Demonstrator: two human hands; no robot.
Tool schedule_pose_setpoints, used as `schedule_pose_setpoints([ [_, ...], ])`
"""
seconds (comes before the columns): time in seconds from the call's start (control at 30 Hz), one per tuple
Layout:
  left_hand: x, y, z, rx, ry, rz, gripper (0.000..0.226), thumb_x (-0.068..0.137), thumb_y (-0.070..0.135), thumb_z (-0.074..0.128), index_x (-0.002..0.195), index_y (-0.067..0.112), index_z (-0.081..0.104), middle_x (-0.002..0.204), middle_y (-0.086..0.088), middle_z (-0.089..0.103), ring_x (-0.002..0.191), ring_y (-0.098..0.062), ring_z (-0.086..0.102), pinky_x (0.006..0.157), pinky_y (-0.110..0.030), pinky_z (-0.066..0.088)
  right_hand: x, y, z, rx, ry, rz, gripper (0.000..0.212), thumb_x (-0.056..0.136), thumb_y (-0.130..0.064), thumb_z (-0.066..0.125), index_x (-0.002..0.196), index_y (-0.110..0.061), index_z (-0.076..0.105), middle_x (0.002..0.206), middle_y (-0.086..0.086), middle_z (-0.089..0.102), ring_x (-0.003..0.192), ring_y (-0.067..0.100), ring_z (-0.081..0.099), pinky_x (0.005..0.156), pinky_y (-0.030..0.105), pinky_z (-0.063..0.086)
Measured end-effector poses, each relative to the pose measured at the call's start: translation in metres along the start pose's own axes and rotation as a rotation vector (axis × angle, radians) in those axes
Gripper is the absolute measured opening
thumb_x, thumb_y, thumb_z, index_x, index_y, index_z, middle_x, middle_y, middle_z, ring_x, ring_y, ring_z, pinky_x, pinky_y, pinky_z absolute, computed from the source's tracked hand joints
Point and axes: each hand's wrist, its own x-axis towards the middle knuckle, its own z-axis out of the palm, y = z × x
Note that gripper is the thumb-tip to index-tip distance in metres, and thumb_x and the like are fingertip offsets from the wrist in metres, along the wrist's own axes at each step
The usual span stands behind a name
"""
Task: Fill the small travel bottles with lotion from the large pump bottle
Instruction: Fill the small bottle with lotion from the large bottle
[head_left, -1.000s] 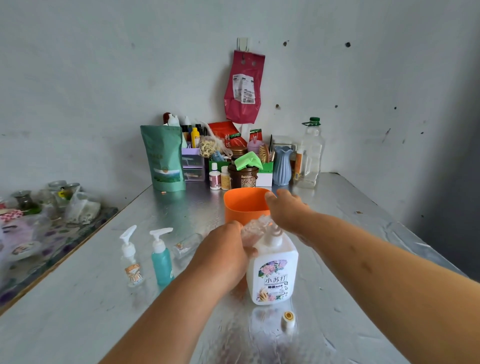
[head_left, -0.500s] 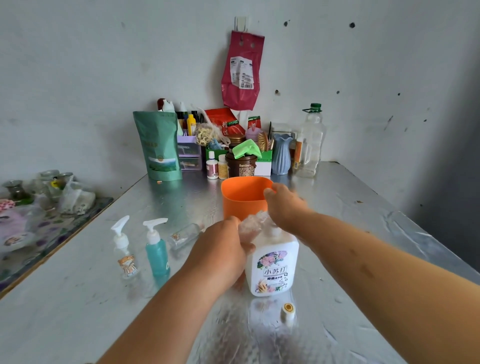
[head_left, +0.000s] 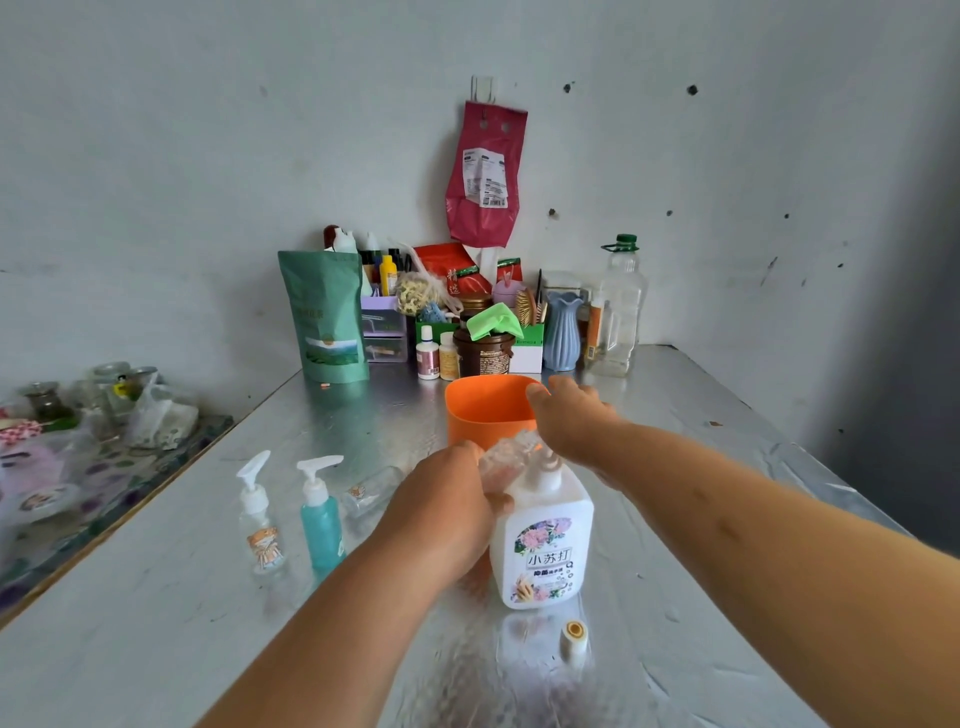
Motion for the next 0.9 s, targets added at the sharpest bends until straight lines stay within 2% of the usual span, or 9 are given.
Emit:
schedule_pose_setpoints([
  [0.17, 0.002, -0.004, 0.003, -0.011, 0.011, 0.008, 0.032, 0.091, 0.036, 0.064, 0.117, 0.022, 0.054, 0.114, 0.003, 0.063, 0.101, -0.019, 0.059, 0.077, -0.030, 0.043, 0.008, 0.005, 0.007, 0.091, -0.007, -0.045, 0.038, 0.104, -0.019, 0.028, 0.136, -0.003, 0.043, 0.143, 0.020, 0.038, 0.134, 0.036, 0.035, 0.110, 0.050, 0.030],
  [0.5, 0.002, -0.007, 0.011, -0.005, 0.005, -0.013, 0.029, 0.091, 0.035, 0.064, 0.115, 0.019, 0.055, 0.113, 0.000, 0.065, 0.102, -0.021, 0.060, 0.081, -0.033, 0.046, 0.009, 0.007, 0.018, 0.096, 0.003, 0.007, 0.037, 0.103, -0.017, 0.028, 0.136, -0.007, 0.042, 0.144, 0.017, 0.037, 0.134, 0.036, 0.033, 0.111, 0.048, 0.028],
  [0.6, -0.001, -0.006, 0.008, -0.020, -0.003, -0.019, 0.030, 0.091, 0.035, 0.064, 0.115, 0.020, 0.054, 0.111, 0.001, 0.064, 0.098, -0.019, 0.058, 0.075, -0.030, 0.042, 0.010, 0.006, 0.016, 0.115, -0.003, 0.041, 0.033, 0.100, -0.015, 0.026, 0.128, -0.005, 0.042, 0.137, 0.019, 0.040, 0.125, 0.039, 0.039, 0.107, 0.052, 0.033],
  [0.67, -0.002, -0.004, 0.006, -0.025, -0.001, -0.016, 0.030, 0.090, 0.036, 0.064, 0.114, 0.020, 0.055, 0.110, 0.001, 0.064, 0.098, -0.019, 0.059, 0.073, -0.030, 0.040, 0.008, 0.005, 0.012, 0.120, 0.016, 0.055, 0.034, 0.101, -0.018, 0.027, 0.131, -0.007, 0.039, 0.136, 0.018, 0.040, 0.126, 0.038, 0.038, 0.108, 0.050, 0.031],
  [0.77, -0.001, -0.001, 0.002, -0.030, -0.003, -0.017, 0.031, 0.090, 0.036, 0.064, 0.116, 0.021, 0.055, 0.110, 0.001, 0.064, 0.099, -0.020, 0.060, 0.073, -0.031, 0.041, 0.006, 0.002, 0.006, 0.090, 0.069, 0.051, 0.026, 0.100, -0.012, 0.029, 0.123, -0.011, 0.040, 0.135, 0.016, 0.038, 0.125, 0.036, 0.038, 0.106, 0.049, 0.033],
  [0.9, 0.001, -0.002, 0.002, -0.026, -0.004, -0.012, 0.031, 0.090, 0.036, 0.064, 0.115, 0.021, 0.055, 0.108, 0.001, 0.065, 0.096, -0.019, 0.061, 0.071, -0.030, 0.040, 0.010, 0.004, 0.006, 0.028, 0.032, 0.009, 0.027, 0.101, -0.014, 0.028, 0.125, -0.012, 0.041, 0.135, 0.015, 0.039, 0.126, 0.037, 0.039, 0.107, 0.049, 0.033],
])
